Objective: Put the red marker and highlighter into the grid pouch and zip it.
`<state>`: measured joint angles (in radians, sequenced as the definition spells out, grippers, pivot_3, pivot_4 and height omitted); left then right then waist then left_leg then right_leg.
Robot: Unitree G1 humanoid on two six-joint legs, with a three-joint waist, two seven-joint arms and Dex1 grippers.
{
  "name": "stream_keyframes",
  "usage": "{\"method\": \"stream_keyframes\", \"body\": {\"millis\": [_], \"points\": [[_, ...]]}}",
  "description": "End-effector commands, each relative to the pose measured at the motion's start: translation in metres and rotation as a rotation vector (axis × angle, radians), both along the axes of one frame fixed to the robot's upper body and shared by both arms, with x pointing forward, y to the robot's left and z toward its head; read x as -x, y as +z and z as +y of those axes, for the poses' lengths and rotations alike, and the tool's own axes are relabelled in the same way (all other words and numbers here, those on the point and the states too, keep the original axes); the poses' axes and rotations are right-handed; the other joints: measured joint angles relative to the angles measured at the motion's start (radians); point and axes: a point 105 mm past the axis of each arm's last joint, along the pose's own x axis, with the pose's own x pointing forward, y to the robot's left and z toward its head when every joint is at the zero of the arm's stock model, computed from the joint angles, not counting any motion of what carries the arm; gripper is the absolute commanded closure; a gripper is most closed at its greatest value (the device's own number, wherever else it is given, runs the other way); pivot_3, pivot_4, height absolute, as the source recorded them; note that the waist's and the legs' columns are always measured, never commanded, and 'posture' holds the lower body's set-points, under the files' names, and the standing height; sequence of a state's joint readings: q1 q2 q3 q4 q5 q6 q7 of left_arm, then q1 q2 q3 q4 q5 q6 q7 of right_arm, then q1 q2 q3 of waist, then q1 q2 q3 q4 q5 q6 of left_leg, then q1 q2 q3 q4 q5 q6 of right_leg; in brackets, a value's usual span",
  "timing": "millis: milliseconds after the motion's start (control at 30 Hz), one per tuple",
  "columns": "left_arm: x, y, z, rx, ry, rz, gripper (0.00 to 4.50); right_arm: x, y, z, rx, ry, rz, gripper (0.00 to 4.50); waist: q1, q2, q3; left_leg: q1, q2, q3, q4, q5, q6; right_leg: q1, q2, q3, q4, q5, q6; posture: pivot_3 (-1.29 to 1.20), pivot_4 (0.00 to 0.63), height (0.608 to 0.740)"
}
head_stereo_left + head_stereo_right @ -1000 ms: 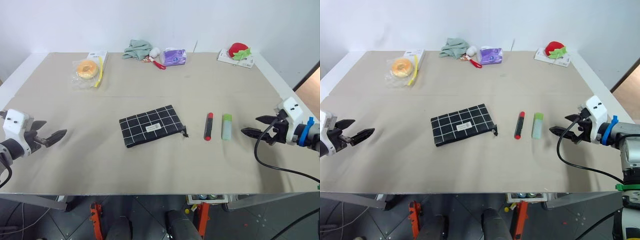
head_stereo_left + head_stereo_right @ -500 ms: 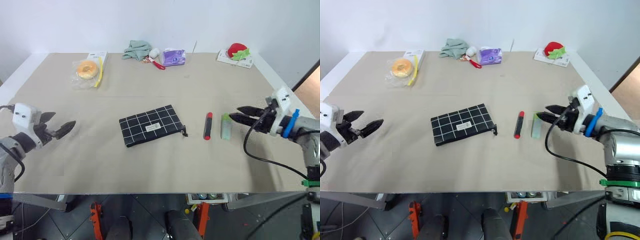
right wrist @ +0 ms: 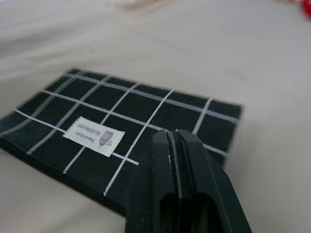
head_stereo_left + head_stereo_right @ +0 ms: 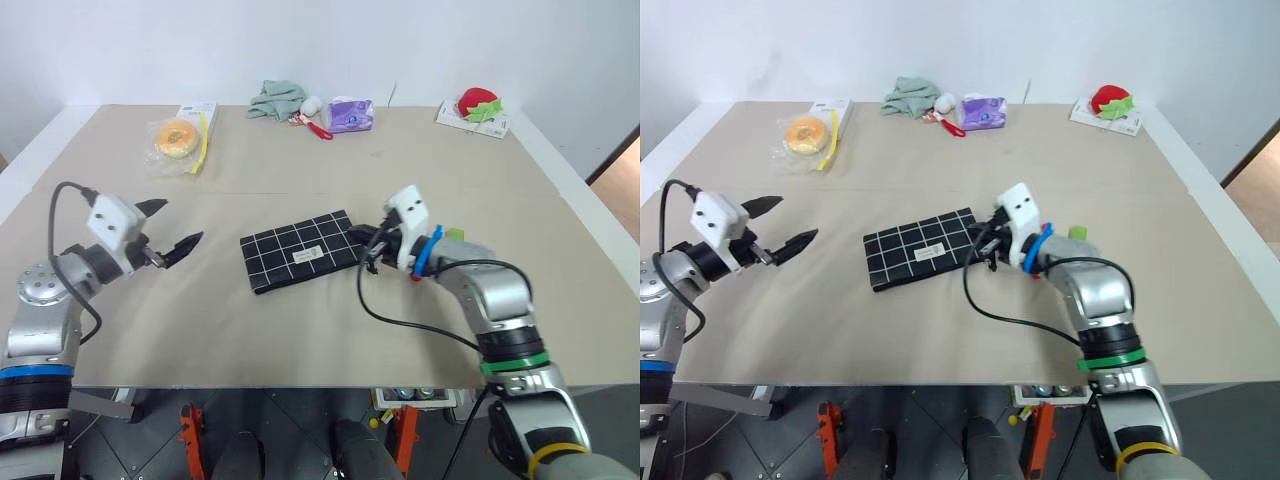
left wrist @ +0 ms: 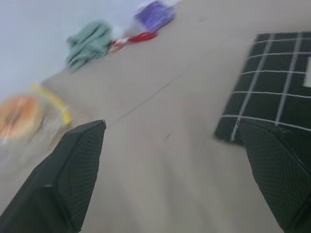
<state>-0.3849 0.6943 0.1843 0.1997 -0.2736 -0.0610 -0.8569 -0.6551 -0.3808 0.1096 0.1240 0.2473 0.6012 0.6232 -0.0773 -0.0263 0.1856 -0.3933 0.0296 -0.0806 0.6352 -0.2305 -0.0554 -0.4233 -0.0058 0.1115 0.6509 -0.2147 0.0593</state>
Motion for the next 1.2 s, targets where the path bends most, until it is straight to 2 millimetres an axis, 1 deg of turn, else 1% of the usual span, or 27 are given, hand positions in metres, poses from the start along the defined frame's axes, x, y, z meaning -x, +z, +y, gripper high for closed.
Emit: {"method": "stream_keyframes", "body": {"millis": [33, 67, 100, 167, 267, 333, 433, 600, 767, 900, 1200], "points": [[0.002, -0.008, -0.016, -0.215, -0.106, -0.078, 0.00, -0.008, -0.023, 0.006, 0.106, -0.048, 0.014, 4.45, 0.000, 0.000, 0.000, 0.000, 0.000, 0.000, 0.000, 0.000, 0.000, 0.000, 0.000, 0.000, 0.000, 0.000, 0.000, 0.00, 0.150, 0.739], [0.004, -0.015, -0.021, -0.284, -0.147, -0.093, 0.00, -0.008, -0.035, 0.005, 0.148, -0.061, 0.036, 4.45, 0.000, 0.000, 0.000, 0.000, 0.000, 0.000, 0.000, 0.000, 0.000, 0.000, 0.000, 0.000, 0.000, 0.000, 0.000, 0.00, 0.150, 0.739], [0.006, -0.020, -0.025, -0.346, -0.179, -0.114, 0.00, -0.008, -0.043, 0.003, 0.180, -0.066, 0.045, 4.45, 0.000, 0.000, -0.001, 0.000, 0.000, 0.000, 0.000, 0.000, 0.000, 0.000, 0.000, 0.000, 0.000, 0.000, 0.000, 0.00, 0.150, 0.739], [0.009, -0.033, -0.032, -0.471, -0.248, -0.156, 0.00, -0.008, -0.052, 0.000, 0.220, -0.069, 0.047, 4.45, 0.000, -0.002, -0.002, 0.001, 0.000, 0.000, -0.001, 0.000, 0.000, 0.000, 0.000, 0.000, 0.000, 0.000, 0.000, 0.00, 0.150, 0.739], [0.013, -0.047, -0.044, -0.638, -0.364, -0.270, 0.00, -0.007, -0.053, -0.001, 0.230, -0.069, 0.039, 4.45, 0.000, -0.003, -0.003, 0.003, 0.000, 0.000, 0.000, 0.000, 0.001, 0.002, 0.000, 0.000, 0.000, 0.000, 0.000, 0.00, 0.150, 0.739], [0.015, -0.053, -0.051, -0.701, -0.431, -0.329, 0.00, -0.006, -0.052, -0.002, 0.231, -0.068, 0.034, 4.45, 0.004, -0.003, -0.004, 0.003, 0.000, 0.000, 0.000, 0.002, 0.003, 0.003, 0.000, 0.000, 0.000, -0.002, 0.005, 0.00, 0.150, 0.739], [0.016, -0.062, -0.055, -0.783, -0.497, -0.386, 0.00, -0.004, -0.052, -0.003, 0.233, -0.071, 0.031, 4.45, 0.006, -0.003, -0.005, 0.004, 0.000, 0.000, 0.000, 0.003, 0.004, 0.004, 0.000, 0.000, 0.000, -0.001, 0.006, 0.00, 0.150, 0.739], [0.013, -0.063, -0.066, -0.847, -0.560, -0.507, 0.00, -0.001, -0.051, -0.002, 0.229, -0.068, 0.022, 4.45, 0.008, 0.000, -0.007, 0.004, -0.001, -0.002, 0.000, 0.003, 0.004, 0.005, 0.000, 0.000, 0.000, -0.002, 0.008, 0.00, 0.150, 0.739], [0.003, -0.072, -0.076, -0.881, -0.561, -0.540, 0.00, 0.002, -0.050, 0.001, 0.226, -0.053, 0.016, 4.45, 0.010, 0.000, -0.008, 0.004, -0.002, -0.002, 0.000, 0.002, 0.005, 0.006, -0.001, -0.001, 0.000, -0.002, 0.008, 0.00, 0.150, 0.739], [-0.003, -0.075, -0.081, -0.892, -0.556, -0.569, 0.00, 0.004, -0.049, 0.003, 0.224, -0.049, 0.011, 4.45, 0.010, 0.001, -0.008, 0.007, -0.002, -0.003, 0.000, 0.003, 0.005, 0.008, -0.001, -0.001, 0.000, -0.001, 0.009, 0.00, 0.150, 0.739], [-0.011, -0.076, -0.101, -0.873, -0.583, -0.616, 0.00, 0.005, -0.047, 0.004, 0.225, -0.048, 0.009, 4.45, 0.015, 0.001, -0.009, 0.012, -0.002, -0.003, 0.000, 0.003, 0.006, 0.013, -0.001, -0.001, 0.000, -0.002, 0.010, 0.00, 0.150, 0.739]]}}
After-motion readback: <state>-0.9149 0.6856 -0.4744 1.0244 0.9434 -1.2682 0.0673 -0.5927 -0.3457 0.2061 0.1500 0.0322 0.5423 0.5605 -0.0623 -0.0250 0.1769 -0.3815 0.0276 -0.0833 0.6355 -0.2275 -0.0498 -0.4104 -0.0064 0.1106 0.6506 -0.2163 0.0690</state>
